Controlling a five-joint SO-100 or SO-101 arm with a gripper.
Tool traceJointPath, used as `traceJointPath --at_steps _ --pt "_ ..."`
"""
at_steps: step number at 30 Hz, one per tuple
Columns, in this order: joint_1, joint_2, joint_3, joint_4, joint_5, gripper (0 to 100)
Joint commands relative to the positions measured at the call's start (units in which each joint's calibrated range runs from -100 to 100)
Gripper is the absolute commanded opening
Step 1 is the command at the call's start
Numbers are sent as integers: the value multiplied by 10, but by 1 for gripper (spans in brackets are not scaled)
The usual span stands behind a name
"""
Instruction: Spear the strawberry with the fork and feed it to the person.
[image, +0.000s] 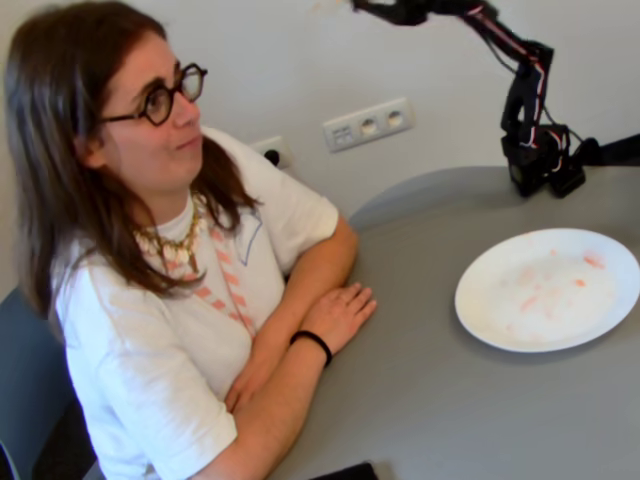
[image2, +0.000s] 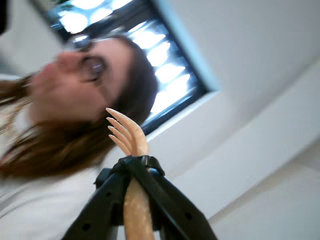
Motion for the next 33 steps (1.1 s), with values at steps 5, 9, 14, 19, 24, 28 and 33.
traceJointPath --at_steps 5,9,14,19,24,28,33 --pt "-200 -256 -3 498 2 1" --pt "-392 -375 84 561 2 1" --pt "-478 -502 303 515 3 1" --pt "-591 -677 686 301 89 1" --pt "-533 -677 920 -80 127 1" --pt "-459 -677 1085 -331 126 1" --pt "-357 -664 1207 -455 120 1"
